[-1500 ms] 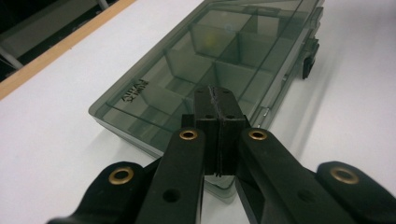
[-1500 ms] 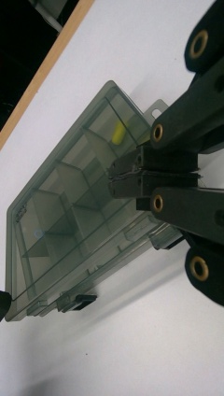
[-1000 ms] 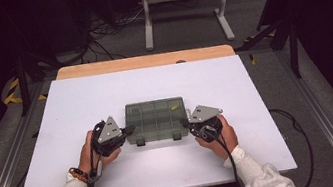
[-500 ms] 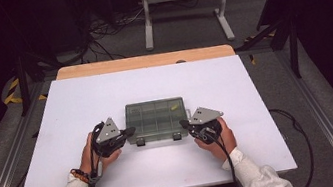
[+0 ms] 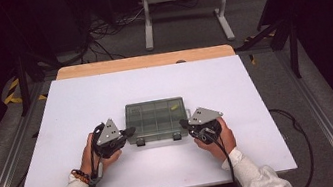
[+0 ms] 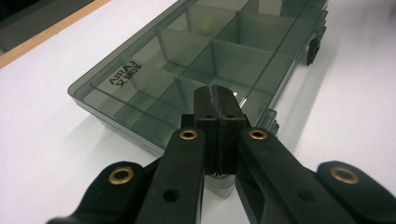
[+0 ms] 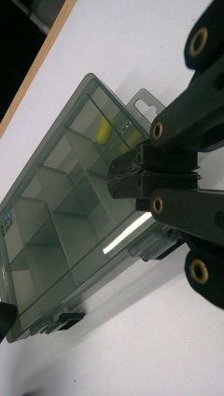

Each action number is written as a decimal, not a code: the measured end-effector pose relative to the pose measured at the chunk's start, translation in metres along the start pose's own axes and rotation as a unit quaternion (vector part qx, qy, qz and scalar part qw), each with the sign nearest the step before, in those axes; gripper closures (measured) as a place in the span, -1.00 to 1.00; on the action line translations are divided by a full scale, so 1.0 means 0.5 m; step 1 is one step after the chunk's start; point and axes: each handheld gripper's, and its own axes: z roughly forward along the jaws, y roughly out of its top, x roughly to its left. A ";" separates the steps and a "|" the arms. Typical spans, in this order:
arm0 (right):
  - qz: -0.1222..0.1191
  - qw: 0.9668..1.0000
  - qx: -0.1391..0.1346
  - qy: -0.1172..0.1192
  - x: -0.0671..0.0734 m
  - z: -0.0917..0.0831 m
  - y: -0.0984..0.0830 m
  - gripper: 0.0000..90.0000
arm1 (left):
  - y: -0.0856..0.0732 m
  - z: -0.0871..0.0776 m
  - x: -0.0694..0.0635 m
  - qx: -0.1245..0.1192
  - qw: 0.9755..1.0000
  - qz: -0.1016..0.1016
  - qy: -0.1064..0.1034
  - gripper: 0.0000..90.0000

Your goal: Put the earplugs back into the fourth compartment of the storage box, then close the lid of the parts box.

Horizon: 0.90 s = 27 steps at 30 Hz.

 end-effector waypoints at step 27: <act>0.001 0.999 -0.038 0.001 -0.002 -0.021 0.012 0.76 | 0.013 -0.014 -0.003 -0.024 0.999 0.012 0.020 0.87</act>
